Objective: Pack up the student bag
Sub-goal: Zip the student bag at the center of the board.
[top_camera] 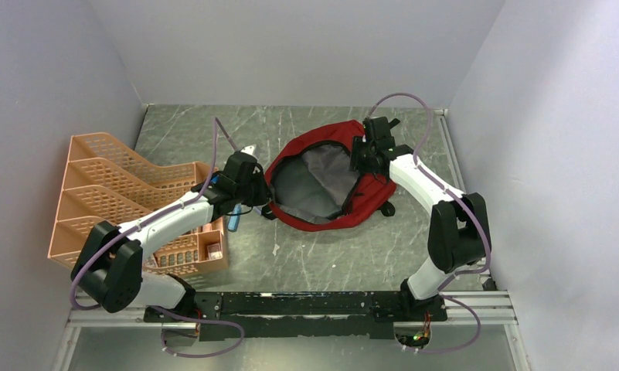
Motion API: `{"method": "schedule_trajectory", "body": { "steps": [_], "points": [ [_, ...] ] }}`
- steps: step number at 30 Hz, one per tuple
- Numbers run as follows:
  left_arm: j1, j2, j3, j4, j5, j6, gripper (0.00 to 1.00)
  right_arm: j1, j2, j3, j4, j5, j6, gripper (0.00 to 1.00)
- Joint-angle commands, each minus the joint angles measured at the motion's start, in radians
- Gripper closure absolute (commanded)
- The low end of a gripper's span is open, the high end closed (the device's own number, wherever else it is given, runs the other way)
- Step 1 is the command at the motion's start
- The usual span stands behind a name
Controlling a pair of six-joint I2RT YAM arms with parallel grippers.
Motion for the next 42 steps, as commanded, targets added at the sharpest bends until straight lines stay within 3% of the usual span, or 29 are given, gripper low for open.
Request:
{"method": "schedule_trajectory", "body": {
  "steps": [1, 15, 18, 22, 28, 34, 42],
  "points": [
    [0.007, -0.010, 0.027, 0.008, 0.032, 0.010, 0.95, -0.007, 0.028, -0.018, 0.027, -0.055, 0.022, 0.48],
    [0.007, -0.023, 0.035, -0.006, 0.028, 0.017, 0.95, -0.006, 0.017, -0.054, 0.023, -0.013, 0.011, 0.57],
    [0.007, -0.021, 0.035, -0.006, 0.033, 0.017, 0.95, -0.004, 0.003, -0.059, 0.011, 0.034, 0.005, 0.45],
    [0.007, -0.014, 0.040, -0.010, 0.038, 0.020, 0.95, -0.004, 0.000, -0.072, 0.010, 0.034, 0.004, 0.45],
    [0.007, -0.010, 0.044, -0.016, 0.043, 0.020, 0.95, -0.004, 0.013, -0.090, 0.040, -0.073, 0.029, 0.64],
    [0.007, -0.024, 0.040, -0.020, 0.030, 0.020, 0.95, 0.019, -0.073, -0.125, 0.155, -0.202, 0.010, 0.98],
    [0.007, -0.009, 0.053, -0.025, 0.038, 0.024, 0.95, 0.165, -0.158, -0.140, 0.260, -0.349, -0.113, 1.00]
  ]
}}
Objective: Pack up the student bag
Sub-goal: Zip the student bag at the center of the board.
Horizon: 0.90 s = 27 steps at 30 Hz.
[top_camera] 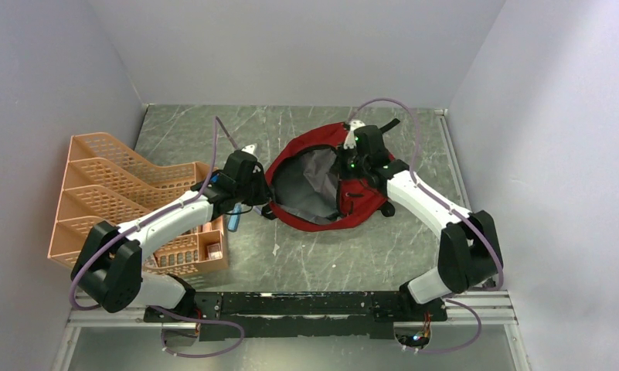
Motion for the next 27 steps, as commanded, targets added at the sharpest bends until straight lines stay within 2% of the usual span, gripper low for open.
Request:
{"method": "schedule_trajectory", "body": {
  "steps": [1, 8, 14, 17, 22, 27],
  "points": [
    [0.008, -0.008, 0.042, -0.007, 0.027, 0.014, 0.95, 0.087, -0.039, -0.001, 0.084, -0.138, -0.102, 1.00],
    [0.007, -0.012, 0.047, -0.019, 0.021, 0.017, 0.95, 0.238, 0.001, -0.009, 0.035, -0.240, -0.232, 1.00],
    [0.007, -0.006, 0.049, -0.023, 0.028, 0.012, 0.95, 0.279, 0.029, -0.026, 0.042, -0.329, -0.254, 0.98],
    [0.007, -0.005, 0.052, -0.028, 0.031, 0.012, 0.95, 0.284, 0.037, -0.020, 0.009, -0.378, -0.286, 0.89],
    [0.008, -0.003, 0.057, -0.035, 0.034, 0.013, 0.95, 0.283, 0.049, 0.005, -0.092, -0.386, -0.357, 0.64],
    [0.008, -0.003, 0.052, -0.041, 0.030, 0.008, 0.95, 0.282, -0.020, -0.025, -0.032, -0.349, -0.318, 0.50]
  ]
}}
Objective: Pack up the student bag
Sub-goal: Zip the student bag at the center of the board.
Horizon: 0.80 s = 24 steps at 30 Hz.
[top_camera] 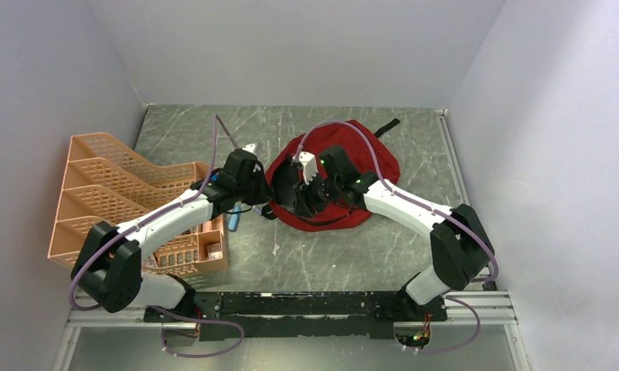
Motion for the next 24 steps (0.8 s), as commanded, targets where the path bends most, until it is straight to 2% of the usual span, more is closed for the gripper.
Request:
{"method": "schedule_trajectory", "body": {
  "steps": [1, 6, 9, 14, 20, 24],
  "points": [
    [0.007, -0.004, 0.027, -0.013, 0.030, 0.003, 0.95, 0.003, -0.074, -0.015, 0.050, 0.027, 0.019, 0.50],
    [0.007, -0.003, 0.023, -0.018, 0.032, 0.001, 0.95, 0.003, -0.147, -0.048, 0.170, 0.244, 0.178, 0.56],
    [0.007, -0.007, 0.015, -0.020, 0.026, 0.000, 0.95, 0.003, -0.168, -0.065, 0.251, 0.380, 0.276, 0.56],
    [0.007, -0.017, 0.006, -0.022, 0.027, -0.009, 0.95, 0.002, -0.087, 0.017, 0.256, 0.538, 0.395, 0.54],
    [0.007, -0.037, 0.003, -0.038, 0.013, -0.006, 0.95, 0.004, 0.053, 0.151, 0.190, 0.621, 0.434, 0.85],
    [0.007, -0.043, -0.002, -0.041, 0.007, -0.006, 0.95, 0.003, 0.131, 0.192, 0.166, 0.513, 0.403, 0.91]
  ]
}}
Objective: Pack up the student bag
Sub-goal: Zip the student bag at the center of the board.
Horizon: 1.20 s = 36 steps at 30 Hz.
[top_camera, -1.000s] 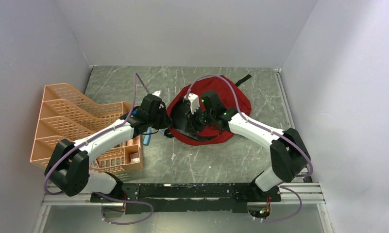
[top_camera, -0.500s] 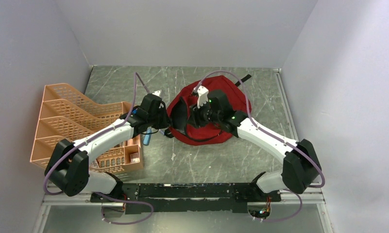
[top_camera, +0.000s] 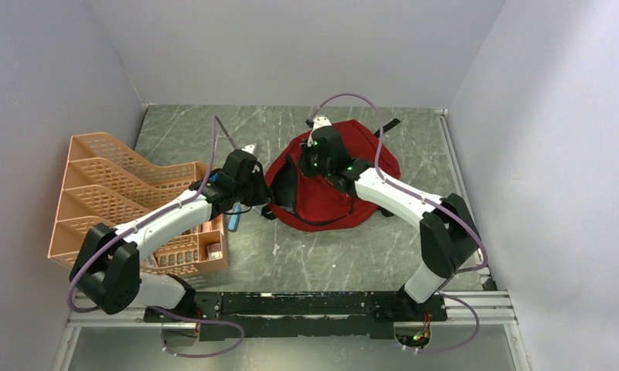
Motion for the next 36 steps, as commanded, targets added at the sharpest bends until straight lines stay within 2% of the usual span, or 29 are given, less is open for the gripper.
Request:
{"method": "schedule_trajectory", "body": {
  "steps": [1, 5, 8, 12, 15, 22, 25, 26, 28, 31, 36],
  "points": [
    [0.008, -0.034, -0.003, -0.016, 0.008, -0.002, 0.95, 0.005, 0.069, 0.048, -0.023, -0.106, -0.012, 0.91],
    [0.007, -0.023, -0.002, -0.009, 0.010, -0.005, 0.95, 0.008, 0.098, 0.046, 0.014, -0.339, -0.049, 0.91],
    [0.007, -0.015, 0.002, -0.007, 0.015, -0.005, 0.95, 0.011, 0.098, 0.046, 0.008, -0.385, -0.064, 0.89],
    [0.007, -0.012, 0.013, -0.031, -0.003, -0.002, 0.95, 0.011, 0.043, 0.022, -0.007, -0.226, -0.068, 0.79],
    [0.008, -0.014, 0.036, -0.076, -0.082, -0.010, 0.95, 0.011, -0.017, -0.007, -0.006, -0.087, -0.064, 0.70],
    [0.012, -0.022, 0.116, -0.144, -0.185, 0.019, 0.94, 0.009, -0.213, -0.161, -0.022, 0.293, 0.076, 0.60],
    [0.012, -0.033, 0.166, -0.178, -0.220, 0.052, 0.82, -0.010, -0.284, -0.224, -0.090, 0.395, 0.142, 0.52],
    [0.013, -0.039, 0.182, -0.183, -0.230, 0.073, 0.75, -0.020, -0.305, -0.242, -0.115, 0.415, 0.164, 0.49],
    [0.012, -0.053, 0.209, -0.196, -0.249, 0.097, 0.54, -0.053, -0.345, -0.279, -0.162, 0.434, 0.206, 0.46],
    [0.012, -0.076, 0.242, -0.220, -0.272, 0.122, 0.39, -0.102, -0.415, -0.349, -0.204, 0.423, 0.254, 0.43],
    [-0.037, -0.076, 0.293, -0.195, -0.248, 0.186, 0.30, -0.184, -0.508, -0.454, -0.208, 0.314, 0.318, 0.41]
  ]
}}
